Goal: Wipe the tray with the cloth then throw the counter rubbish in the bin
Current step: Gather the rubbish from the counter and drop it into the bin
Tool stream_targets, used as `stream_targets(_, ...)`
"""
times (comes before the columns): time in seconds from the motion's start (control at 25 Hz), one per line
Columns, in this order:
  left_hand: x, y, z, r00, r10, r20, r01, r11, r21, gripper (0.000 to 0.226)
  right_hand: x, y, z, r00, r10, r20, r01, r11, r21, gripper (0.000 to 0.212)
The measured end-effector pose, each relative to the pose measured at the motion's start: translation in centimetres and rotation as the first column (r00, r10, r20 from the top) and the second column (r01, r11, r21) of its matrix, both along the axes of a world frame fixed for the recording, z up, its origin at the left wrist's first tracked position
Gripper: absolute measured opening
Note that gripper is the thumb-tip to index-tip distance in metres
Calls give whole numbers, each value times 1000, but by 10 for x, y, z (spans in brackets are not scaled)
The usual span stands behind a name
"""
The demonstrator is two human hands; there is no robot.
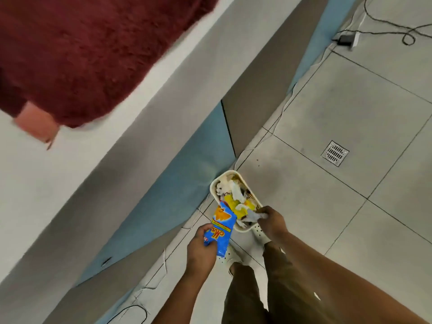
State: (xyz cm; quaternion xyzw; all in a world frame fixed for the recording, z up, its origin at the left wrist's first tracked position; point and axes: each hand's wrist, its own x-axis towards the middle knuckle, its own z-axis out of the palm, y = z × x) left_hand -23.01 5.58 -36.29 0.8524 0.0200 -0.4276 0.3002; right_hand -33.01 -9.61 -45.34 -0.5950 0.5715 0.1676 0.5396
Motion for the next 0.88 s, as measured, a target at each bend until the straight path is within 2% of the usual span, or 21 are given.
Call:
stream_targets(0.24, 7, -28, -96, 999, -3, 50, 2, 1000, 16, 36, -1, -4, -71, 998, -53, -31, 55, 997, 56, 23)
stream_targets(0.44, 9, -52, -153, 994, 76, 84, -79, 996, 33, 39, 18, -8, -102, 989, -147, -6, 147, 988, 52, 30)
stream_targets(0.72, 7, -66, -215, 978, 195, 74, -195, 981, 0, 44, 22, 3, -135, 970, -3, 244, 56, 976, -212, 33)
stream_targets(0.88, 1, -63, -238, 958, 281, -55, -284, 957, -58, 47, 31, 13, -149, 937, 74, 343, 29, 957, -288, 31)
